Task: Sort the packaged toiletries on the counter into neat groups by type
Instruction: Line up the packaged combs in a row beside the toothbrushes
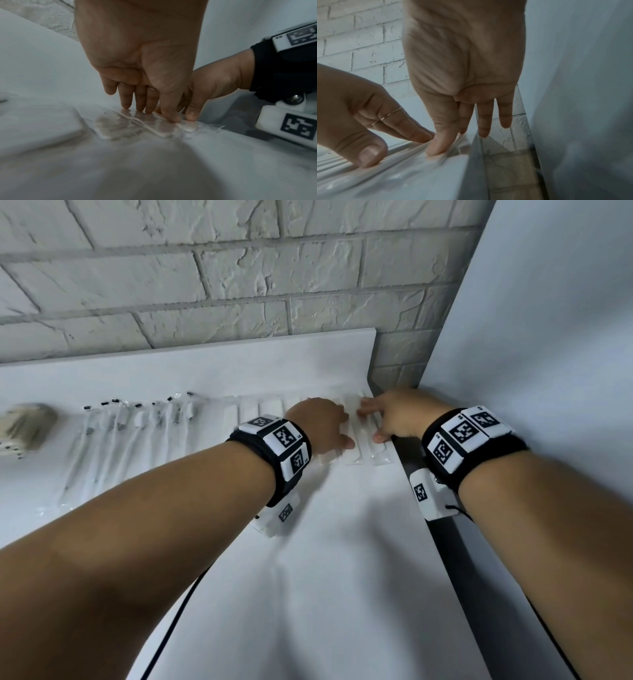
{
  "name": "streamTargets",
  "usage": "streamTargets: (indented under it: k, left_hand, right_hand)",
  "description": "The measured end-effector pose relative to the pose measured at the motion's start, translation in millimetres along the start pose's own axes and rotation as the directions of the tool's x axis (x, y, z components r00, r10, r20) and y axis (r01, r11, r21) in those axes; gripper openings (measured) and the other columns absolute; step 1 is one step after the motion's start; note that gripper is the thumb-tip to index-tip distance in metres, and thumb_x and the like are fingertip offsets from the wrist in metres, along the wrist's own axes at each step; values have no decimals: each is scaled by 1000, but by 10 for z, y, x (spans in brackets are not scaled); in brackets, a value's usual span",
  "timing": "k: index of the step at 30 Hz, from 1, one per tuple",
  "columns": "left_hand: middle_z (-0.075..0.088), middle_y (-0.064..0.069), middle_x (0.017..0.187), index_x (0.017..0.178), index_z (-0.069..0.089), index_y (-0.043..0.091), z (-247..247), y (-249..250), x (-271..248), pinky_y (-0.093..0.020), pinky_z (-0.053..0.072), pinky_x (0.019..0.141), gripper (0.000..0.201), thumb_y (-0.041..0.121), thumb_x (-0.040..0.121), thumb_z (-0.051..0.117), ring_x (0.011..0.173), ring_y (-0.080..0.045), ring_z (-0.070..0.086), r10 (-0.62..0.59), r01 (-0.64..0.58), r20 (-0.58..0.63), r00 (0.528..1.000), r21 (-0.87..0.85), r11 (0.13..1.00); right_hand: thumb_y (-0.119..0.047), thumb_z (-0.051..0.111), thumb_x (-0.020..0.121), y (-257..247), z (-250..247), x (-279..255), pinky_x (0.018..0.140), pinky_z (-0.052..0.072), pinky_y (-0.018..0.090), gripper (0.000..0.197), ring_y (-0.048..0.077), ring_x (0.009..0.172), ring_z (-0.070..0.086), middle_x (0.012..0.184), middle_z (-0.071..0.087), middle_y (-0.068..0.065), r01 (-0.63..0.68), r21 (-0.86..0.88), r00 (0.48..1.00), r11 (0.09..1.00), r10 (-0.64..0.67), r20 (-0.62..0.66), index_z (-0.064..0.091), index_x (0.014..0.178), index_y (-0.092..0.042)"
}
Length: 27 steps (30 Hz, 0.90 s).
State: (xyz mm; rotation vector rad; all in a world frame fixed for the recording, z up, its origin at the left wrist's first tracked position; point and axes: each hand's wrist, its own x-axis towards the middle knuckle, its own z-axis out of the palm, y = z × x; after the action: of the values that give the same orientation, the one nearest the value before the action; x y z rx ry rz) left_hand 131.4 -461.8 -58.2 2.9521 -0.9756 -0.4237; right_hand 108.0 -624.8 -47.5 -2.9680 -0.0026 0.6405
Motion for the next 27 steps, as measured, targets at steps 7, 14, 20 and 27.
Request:
streamTargets:
  k: [7,14,20,27]
  left_hand:
    - [39,-2,150,144,41,20,-68,-115,-78,-40,10,118,62,52,91,50,139,-22,33,-11,11,-19,1000,-3,1000]
    - [47,-4,142,142,43,19,-52,-216,-199,-39,14,116,63,55,90,50,134,-24,39,-67,66,-12,998,-31,997]
    - [50,-5,138,139,46,23,-44,-441,-404,-39,16,114,58,55,90,49,131,-25,39,-132,131,14,991,51,990]
    - [57,-2,133,136,50,26,102,-505,-394,-42,8,116,61,56,83,54,133,-19,38,-63,62,26,998,42,997]
  right_hand:
    - [-34,71,82,-146,40,-68,110,29,30,59,14,140,33,153,32,-18,91,102,989,991,-78,-128,50,137,-34]
    - [-39,71,80,-289,26,-63,110,32,33,59,15,139,35,151,35,-19,82,-6,992,997,-82,-93,52,135,-35]
    - [-47,64,82,-566,63,-46,108,33,36,48,15,134,41,145,45,-17,136,-88,980,987,-147,-131,58,128,-35]
    - [-47,60,84,-715,135,-44,102,35,43,39,21,120,53,133,58,-10,119,-240,983,964,-149,-111,64,120,-31]
